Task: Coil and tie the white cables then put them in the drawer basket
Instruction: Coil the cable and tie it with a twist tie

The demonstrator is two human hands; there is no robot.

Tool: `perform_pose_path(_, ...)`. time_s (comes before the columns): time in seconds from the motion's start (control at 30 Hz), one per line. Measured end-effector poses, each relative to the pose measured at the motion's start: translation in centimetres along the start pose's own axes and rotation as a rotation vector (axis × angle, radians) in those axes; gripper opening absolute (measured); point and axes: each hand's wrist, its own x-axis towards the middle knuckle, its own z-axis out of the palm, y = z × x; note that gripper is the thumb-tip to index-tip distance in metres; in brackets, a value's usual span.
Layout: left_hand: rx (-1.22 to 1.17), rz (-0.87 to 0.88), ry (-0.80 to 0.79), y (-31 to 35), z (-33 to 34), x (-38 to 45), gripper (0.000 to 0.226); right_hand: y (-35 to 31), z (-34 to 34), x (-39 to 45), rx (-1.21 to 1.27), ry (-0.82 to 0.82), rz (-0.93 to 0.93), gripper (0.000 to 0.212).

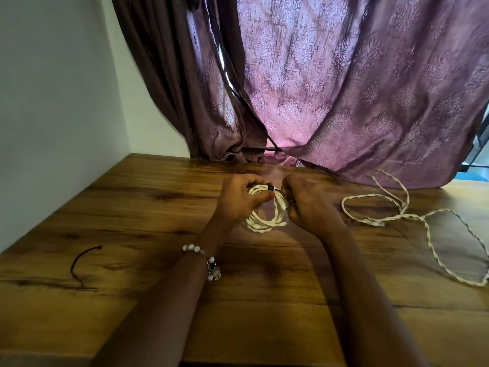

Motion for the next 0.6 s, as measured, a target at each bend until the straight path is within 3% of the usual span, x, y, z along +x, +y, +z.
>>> perform_pose_path(0.17,0.098,0.042,-0.008,-0.16,-0.05,0.1,0.026,0.13,0.24,0.0,-0.063,-0.053,0.003,0.033)
perform_pose_path(0.53,0.146,0.084,-0.029,0.14,-0.12,-0.03,0.025,-0.08,0.46,-0.05,-0.007,-0.037,0.048,0.027)
perform_pose_path(0.6,0.136,0.069,-0.018,0.09,-0.08,-0.01,0.025,0.04,0.51,-0.05,0.043,-0.021,0.075,0.017)
